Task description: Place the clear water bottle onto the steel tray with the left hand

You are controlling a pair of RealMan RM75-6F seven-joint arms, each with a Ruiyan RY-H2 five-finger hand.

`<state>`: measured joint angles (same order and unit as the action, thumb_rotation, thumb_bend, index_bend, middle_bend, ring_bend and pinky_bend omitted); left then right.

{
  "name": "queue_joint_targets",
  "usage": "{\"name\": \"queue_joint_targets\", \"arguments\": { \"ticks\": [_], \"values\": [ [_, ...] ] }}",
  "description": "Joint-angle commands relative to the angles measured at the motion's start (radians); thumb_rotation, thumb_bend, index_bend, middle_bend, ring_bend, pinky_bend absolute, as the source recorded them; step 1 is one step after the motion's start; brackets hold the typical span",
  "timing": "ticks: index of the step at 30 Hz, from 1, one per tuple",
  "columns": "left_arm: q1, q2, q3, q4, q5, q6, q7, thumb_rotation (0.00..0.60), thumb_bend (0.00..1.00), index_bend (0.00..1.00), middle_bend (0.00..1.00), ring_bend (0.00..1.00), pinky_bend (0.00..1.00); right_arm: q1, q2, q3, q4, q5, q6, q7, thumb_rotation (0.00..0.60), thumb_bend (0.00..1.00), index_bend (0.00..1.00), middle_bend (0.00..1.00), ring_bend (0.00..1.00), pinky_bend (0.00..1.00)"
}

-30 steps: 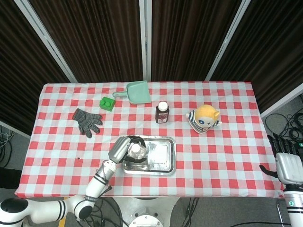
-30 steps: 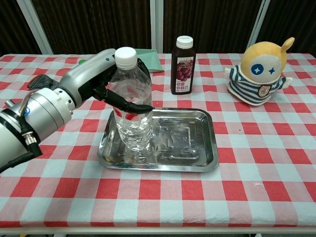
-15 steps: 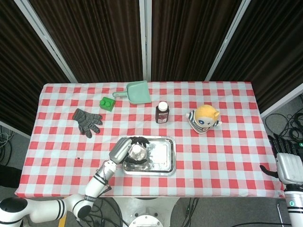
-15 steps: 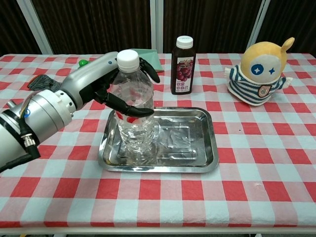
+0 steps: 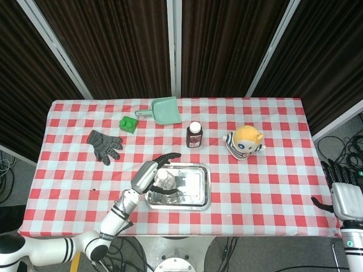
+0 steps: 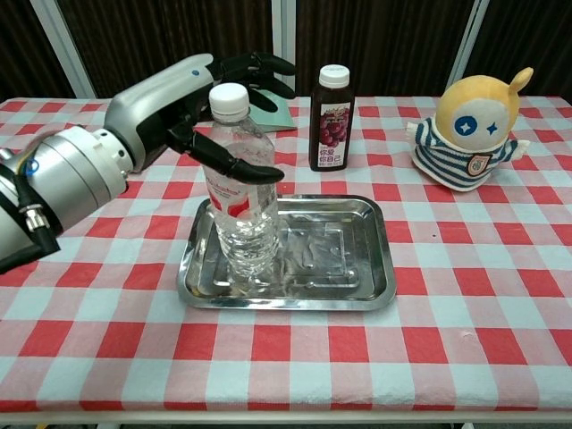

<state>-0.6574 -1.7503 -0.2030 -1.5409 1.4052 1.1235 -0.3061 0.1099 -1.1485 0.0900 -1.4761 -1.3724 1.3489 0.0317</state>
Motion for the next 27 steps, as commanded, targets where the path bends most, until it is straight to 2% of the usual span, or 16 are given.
{"name": "queue_joint_targets", "arguments": {
  "ticks": [1,11,16,19,22,25,27],
  "values": [
    [-0.007,0.053,-0.03,-0.086,-0.03,-0.016,0.042,0.6,0.0,0.2,0.28,0.23,0.31,-0.002,0.003,0.0,-0.001,-0.002,0.004,0.004,0.6,0.1,0.01,0.01,0.0,0.0],
    [-0.016,0.185,-0.098,-0.267,-0.065,-0.004,0.169,0.6,0.0,0.2,0.28,0.23,0.31,-0.012,0.015,-0.006,-0.017,-0.029,0.031,0.017,0.6,0.1,0.01,0.01,0.0,0.0],
    [0.007,0.297,-0.145,-0.352,-0.096,0.029,0.206,0.6,0.0,0.2,0.28,0.23,0.32,-0.013,0.018,-0.007,-0.02,-0.031,0.034,0.02,0.6,0.1,0.01,0.01,0.0,0.0],
    [0.03,0.362,-0.172,-0.324,-0.107,0.066,0.237,0.6,0.06,0.22,0.3,0.23,0.32,-0.015,0.022,-0.006,-0.023,-0.032,0.037,0.026,0.6,0.1,0.01,0.01,0.0,0.0],
    [0.071,0.456,-0.18,-0.237,-0.109,0.086,0.215,0.6,0.16,0.26,0.31,0.23,0.33,-0.017,0.028,-0.004,-0.03,-0.034,0.042,0.039,0.6,0.1,0.01,0.01,0.0,0.0],
    [0.123,0.547,-0.159,-0.15,-0.13,0.078,0.179,0.6,0.2,0.27,0.31,0.23,0.33,-0.014,0.03,-0.004,-0.028,-0.035,0.037,0.049,0.6,0.1,0.01,0.01,0.0,0.0],
    [0.163,0.588,-0.123,-0.107,-0.111,0.094,0.181,0.6,0.21,0.27,0.31,0.23,0.33,-0.012,0.03,-0.006,-0.027,-0.033,0.027,0.051,0.6,0.1,0.01,0.01,0.0,0.0]
  ]
}}
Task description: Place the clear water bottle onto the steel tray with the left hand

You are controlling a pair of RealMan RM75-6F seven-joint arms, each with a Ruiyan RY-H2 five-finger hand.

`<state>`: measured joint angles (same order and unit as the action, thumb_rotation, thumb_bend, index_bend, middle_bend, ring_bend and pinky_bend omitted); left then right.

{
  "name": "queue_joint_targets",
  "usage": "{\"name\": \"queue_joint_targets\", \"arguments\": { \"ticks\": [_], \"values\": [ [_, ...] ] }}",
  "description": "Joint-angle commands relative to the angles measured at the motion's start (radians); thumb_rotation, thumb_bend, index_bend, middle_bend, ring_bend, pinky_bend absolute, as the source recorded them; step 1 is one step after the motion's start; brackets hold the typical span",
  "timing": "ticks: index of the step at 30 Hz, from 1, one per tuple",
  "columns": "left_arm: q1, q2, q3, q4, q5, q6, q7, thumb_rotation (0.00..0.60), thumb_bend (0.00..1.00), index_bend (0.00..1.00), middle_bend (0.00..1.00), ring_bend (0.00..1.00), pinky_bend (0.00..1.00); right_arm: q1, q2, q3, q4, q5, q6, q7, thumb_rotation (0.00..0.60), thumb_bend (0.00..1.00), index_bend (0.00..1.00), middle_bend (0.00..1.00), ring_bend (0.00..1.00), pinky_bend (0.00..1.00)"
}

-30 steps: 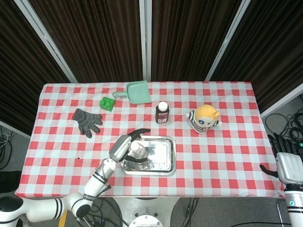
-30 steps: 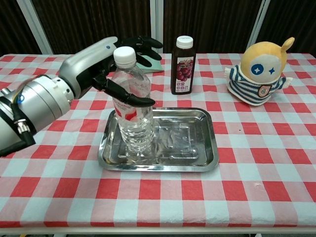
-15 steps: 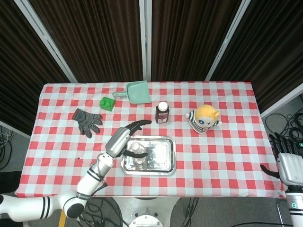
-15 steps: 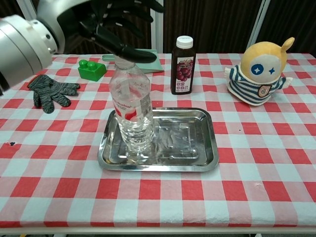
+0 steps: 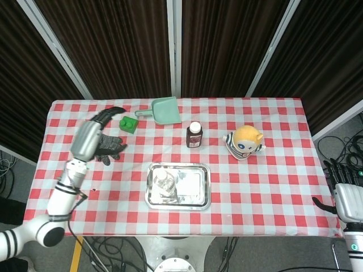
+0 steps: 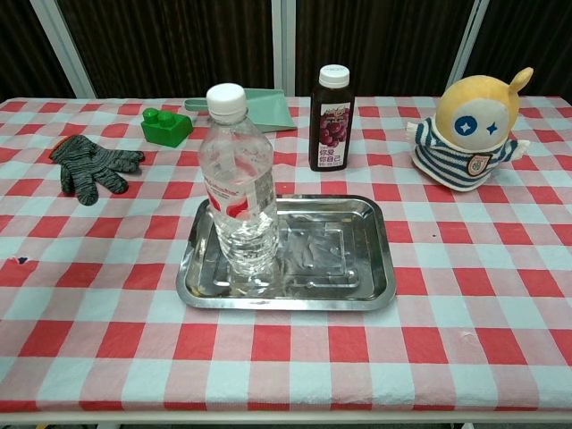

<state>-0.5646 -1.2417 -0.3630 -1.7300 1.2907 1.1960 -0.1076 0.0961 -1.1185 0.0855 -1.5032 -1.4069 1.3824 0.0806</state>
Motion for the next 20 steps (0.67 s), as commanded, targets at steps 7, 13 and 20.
{"name": "queue_joint_targets", "arguments": {
  "ticks": [7,13,20],
  "values": [
    [0.22,0.085,0.23,0.276,0.19,0.18,0.044,0.6,0.21,0.28,0.31,0.23,0.32,0.003,-0.003,-0.01,-0.001,-0.009,-0.009,-0.006,0.6,0.1,0.01,0.01,0.0,0.0],
    [0.33,0.115,0.344,0.285,0.245,0.246,0.096,0.6,0.17,0.28,0.31,0.23,0.31,0.003,-0.009,-0.011,0.005,-0.009,-0.009,-0.013,0.6,0.1,0.01,0.01,0.0,0.0],
    [0.4,0.128,0.371,0.268,0.233,0.297,0.126,0.6,0.16,0.28,0.31,0.23,0.3,0.001,-0.015,-0.018,0.008,-0.02,-0.004,-0.022,0.6,0.1,0.01,0.01,0.0,0.0]
  ]
}}
